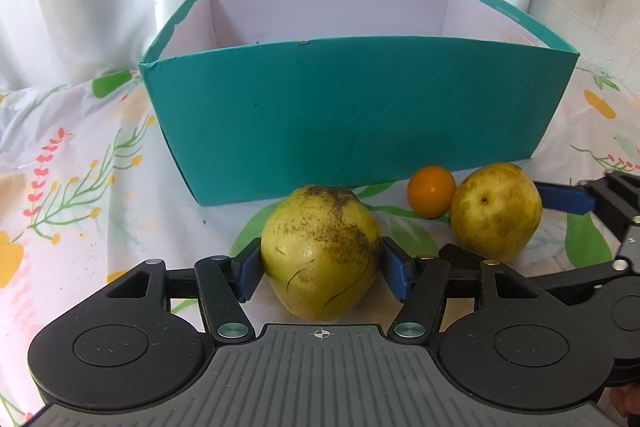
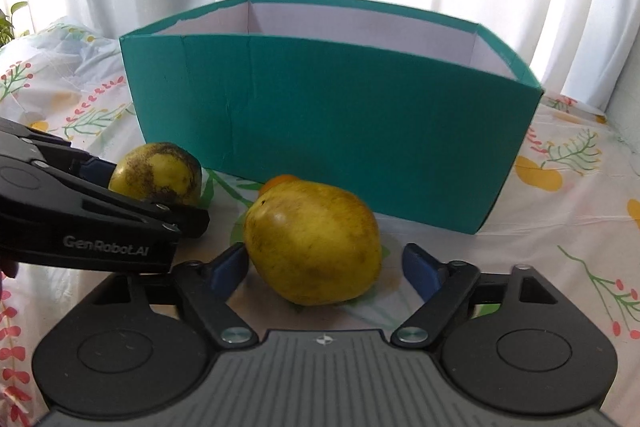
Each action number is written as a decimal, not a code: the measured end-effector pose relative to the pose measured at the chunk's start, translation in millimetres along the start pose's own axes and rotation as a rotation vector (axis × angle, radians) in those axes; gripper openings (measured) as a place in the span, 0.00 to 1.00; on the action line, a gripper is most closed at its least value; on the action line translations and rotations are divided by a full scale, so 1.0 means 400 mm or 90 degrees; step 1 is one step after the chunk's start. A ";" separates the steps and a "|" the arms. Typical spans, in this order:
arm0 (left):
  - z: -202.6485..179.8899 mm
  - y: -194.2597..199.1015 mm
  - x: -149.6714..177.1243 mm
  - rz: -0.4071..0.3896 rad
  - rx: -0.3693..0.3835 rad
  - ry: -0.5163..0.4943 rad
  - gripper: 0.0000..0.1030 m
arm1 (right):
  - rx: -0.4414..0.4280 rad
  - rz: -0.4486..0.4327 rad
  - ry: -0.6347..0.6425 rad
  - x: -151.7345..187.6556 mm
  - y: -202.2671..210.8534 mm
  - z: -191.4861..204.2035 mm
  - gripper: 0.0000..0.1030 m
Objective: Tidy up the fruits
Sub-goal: 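Grasp a yellow pear with the left tool while the right tool grasps the other pear, then lift both pears and carry them over the teal box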
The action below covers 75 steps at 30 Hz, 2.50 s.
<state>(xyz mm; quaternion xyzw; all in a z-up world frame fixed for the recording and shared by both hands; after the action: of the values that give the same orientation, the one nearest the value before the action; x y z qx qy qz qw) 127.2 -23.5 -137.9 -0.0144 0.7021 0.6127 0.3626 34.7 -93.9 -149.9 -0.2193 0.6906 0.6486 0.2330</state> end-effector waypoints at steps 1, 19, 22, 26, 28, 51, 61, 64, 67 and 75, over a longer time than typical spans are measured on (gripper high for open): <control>0.000 0.000 0.000 0.000 0.000 0.001 0.64 | -0.003 0.003 0.001 0.001 -0.005 0.000 0.69; -0.002 0.033 0.013 -0.001 -0.023 0.005 0.64 | 0.008 -0.030 -0.067 0.021 0.052 -0.049 0.63; -0.012 0.054 0.014 0.000 -0.033 0.005 0.64 | 0.016 -0.040 -0.070 0.026 0.083 -0.063 0.63; -0.019 0.093 0.010 -0.009 -0.047 0.014 0.64 | 0.020 -0.062 -0.072 0.020 0.131 -0.069 0.63; -0.021 0.114 0.003 -0.012 -0.062 0.020 0.64 | 0.024 -0.072 -0.071 0.015 0.157 -0.074 0.63; 0.003 0.418 -0.228 -0.142 -0.122 0.096 0.64 | 0.028 -0.253 -0.040 -0.249 0.412 -0.088 0.63; 0.019 0.513 -0.364 -0.200 -0.114 0.114 0.64 | 0.023 -0.315 -0.059 -0.361 0.466 -0.114 0.63; 0.014 0.487 -0.354 -0.186 -0.118 0.114 0.64 | 0.017 -0.303 -0.077 -0.358 0.437 -0.123 0.63; 0.020 0.466 -0.342 -0.178 -0.116 0.129 0.64 | 0.011 -0.290 -0.091 -0.347 0.414 -0.130 0.63; 0.028 0.383 -0.323 -0.146 -0.106 0.132 0.64 | 0.022 -0.259 -0.111 -0.322 0.352 -0.141 0.63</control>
<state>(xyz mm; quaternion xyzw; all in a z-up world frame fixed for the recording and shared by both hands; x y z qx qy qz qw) 156.6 -30.4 60.6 -0.1873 0.6762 0.6187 0.3533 49.6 -141.4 42.9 -0.2932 0.6206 0.5925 0.4217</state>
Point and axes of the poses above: each gripper's, at about its wrist camera, not at the fingertips, and y roughly against the way its jaws point, z to its left, x to its underside, the point moved 8 cm from there along -y, roughly the way its jaws point, and after that the axes turned 10 degrees about z, right-handed, at the moved point
